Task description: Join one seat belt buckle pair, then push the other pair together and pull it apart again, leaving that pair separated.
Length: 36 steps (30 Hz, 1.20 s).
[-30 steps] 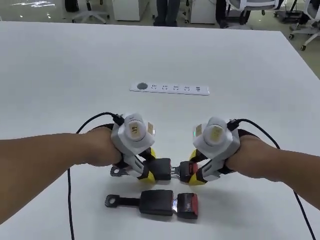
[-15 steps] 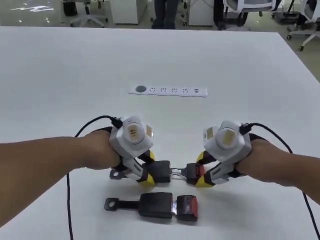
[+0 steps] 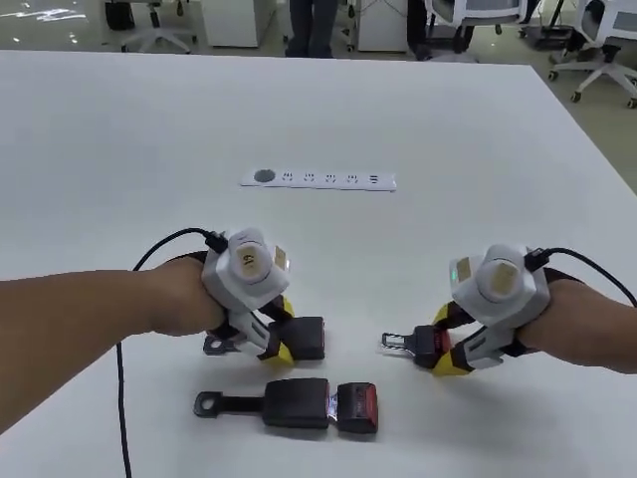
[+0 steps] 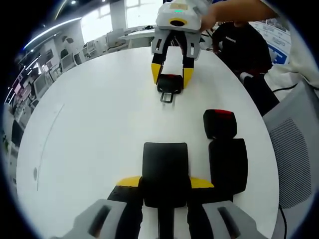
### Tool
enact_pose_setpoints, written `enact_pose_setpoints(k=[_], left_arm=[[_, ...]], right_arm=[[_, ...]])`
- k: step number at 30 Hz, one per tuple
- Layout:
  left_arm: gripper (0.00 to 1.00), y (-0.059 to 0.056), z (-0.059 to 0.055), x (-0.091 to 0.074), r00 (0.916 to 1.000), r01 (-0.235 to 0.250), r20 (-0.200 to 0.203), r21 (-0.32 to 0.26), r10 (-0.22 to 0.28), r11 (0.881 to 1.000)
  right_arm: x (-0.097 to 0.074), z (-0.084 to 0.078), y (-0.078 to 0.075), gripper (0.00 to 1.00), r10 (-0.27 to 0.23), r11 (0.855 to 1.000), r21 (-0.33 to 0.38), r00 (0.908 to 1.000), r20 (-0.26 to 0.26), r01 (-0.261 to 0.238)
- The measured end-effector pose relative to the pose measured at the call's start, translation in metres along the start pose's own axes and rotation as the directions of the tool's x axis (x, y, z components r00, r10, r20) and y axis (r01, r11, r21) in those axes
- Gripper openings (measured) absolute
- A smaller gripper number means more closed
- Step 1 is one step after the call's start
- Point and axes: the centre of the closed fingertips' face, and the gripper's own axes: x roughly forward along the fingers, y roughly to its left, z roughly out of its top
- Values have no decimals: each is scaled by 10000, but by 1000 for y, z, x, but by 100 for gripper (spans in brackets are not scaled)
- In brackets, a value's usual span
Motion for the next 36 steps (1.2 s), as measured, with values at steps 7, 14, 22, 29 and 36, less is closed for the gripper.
enact_pose_setpoints(k=[7, 14, 22, 29, 36], left_arm=[[34, 0, -1, -1, 10000, -84, 8, -65, 84, 9999], [36, 1, -2, -1, 9996, -269, -129, 77, 270, 9996], [44, -2, -1, -3, 9992, -378, -96, -294, 375, 9989], [51, -3, 7, -26, 9933, -927, 599, -897, 983, 9916], [58, -17, 19, -63, 9597, -1701, 1891, -1982, 2079, 9653]], right_arm=[[-8, -12, 3, 33, -35, 9999, -123, 9993, -362, 31], [-12, -8, 5, 35, -318, 9984, -478, 9979, -561, 292], [-12, -6, -8, 44, -1273, 9913, -378, 9913, -332, 1261], [-27, 7, 2, 46, -1672, 9799, 1224, 9831, 743, 1574], [-46, 29, 23, 57, -2261, 9370, 3117, 9537, 1982, 1574]])
